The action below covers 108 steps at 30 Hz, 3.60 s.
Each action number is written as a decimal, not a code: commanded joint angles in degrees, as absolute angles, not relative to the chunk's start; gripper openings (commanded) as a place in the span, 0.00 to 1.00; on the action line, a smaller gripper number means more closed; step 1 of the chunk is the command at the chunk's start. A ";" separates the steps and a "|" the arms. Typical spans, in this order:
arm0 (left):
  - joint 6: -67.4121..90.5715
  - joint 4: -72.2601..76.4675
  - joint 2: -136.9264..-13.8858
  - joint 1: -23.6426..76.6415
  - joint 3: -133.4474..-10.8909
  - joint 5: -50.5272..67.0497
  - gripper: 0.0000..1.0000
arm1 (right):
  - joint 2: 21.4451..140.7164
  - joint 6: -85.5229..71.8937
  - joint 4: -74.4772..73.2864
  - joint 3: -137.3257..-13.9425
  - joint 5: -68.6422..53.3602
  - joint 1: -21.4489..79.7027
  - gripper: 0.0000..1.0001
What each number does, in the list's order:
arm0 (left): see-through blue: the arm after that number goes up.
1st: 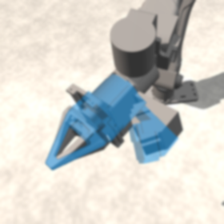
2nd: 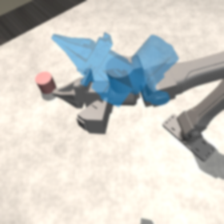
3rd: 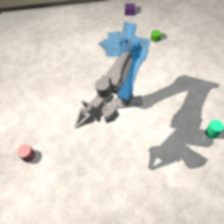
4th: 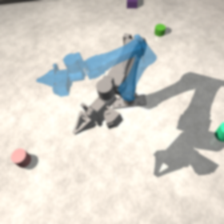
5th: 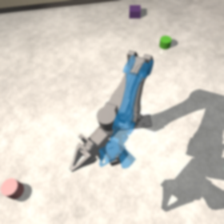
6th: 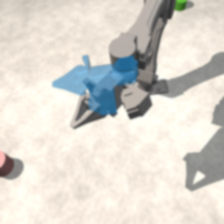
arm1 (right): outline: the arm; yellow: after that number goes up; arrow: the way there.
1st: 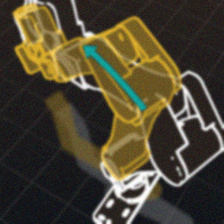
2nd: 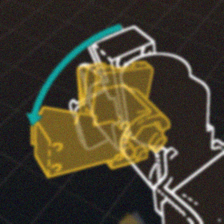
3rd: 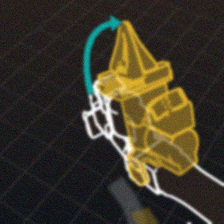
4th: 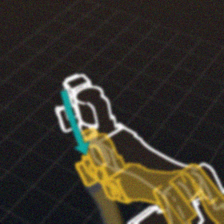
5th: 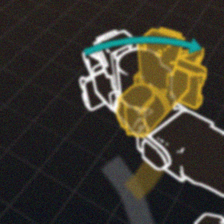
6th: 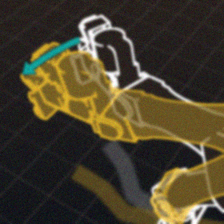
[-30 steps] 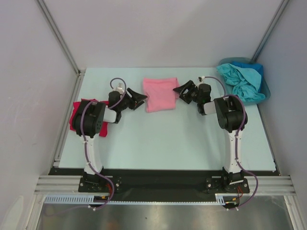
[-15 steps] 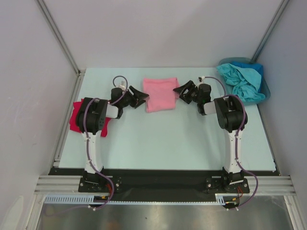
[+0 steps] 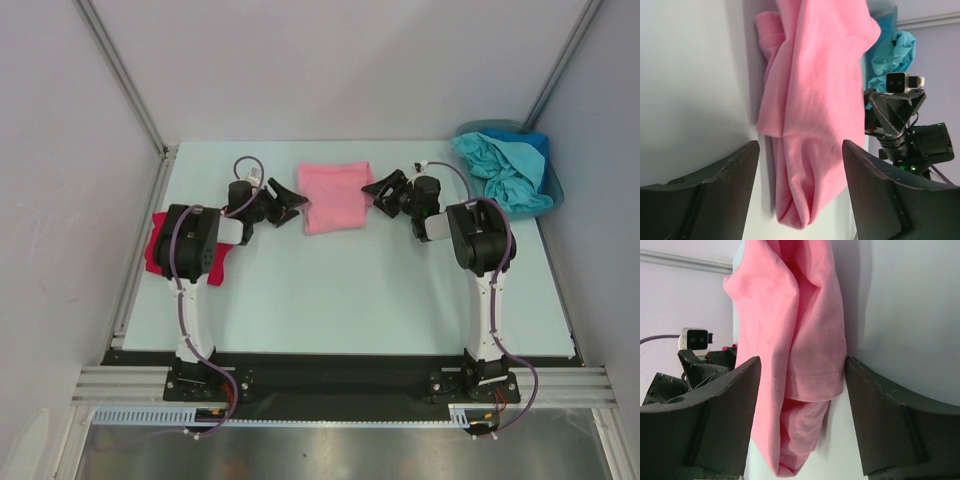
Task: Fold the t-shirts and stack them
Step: Fold the tshirt, then neatly place the folded tshirt to the corner
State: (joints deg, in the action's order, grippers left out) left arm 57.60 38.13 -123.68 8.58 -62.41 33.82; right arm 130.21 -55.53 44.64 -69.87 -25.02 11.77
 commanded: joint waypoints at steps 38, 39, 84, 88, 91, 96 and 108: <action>48.97 25.32 -127.80 13.62 -76.11 32.18 0.00 | 130.52 -55.90 41.13 -69.70 -24.96 15.91 0.28; 47.91 22.79 -127.01 13.62 -76.11 31.38 0.00 | 130.17 -55.72 41.05 -69.26 -24.96 15.56 0.09; 19.69 -33.13 -79.90 -4.48 -76.02 0.45 0.00 | 114.78 -53.88 25.14 -85.25 -20.57 41.12 0.00; 20.91 -36.56 -78.66 -5.18 -78.22 -5.44 0.00 | 116.19 -54.75 25.84 -86.57 -20.48 43.24 0.00; 20.40 -39.19 -79.54 -5.19 -81.20 -9.83 0.00 | 117.42 -55.63 27.50 -87.19 -20.65 44.29 0.00; 21.18 -43.94 -83.49 -5.45 -85.78 -19.67 0.00 | 120.31 -57.65 31.97 -86.93 -20.83 46.05 0.00; 24.87 -44.04 -87.10 -12.74 -85.00 -27.76 0.00 | 132.53 -59.32 33.92 -98.87 -22.85 50.44 0.00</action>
State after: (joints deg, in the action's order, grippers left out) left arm 24.43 -50.37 -87.59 -8.08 -84.12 -13.98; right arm 130.80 -58.70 32.05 -95.48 -19.33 49.78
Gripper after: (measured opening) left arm 0.029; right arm 0.090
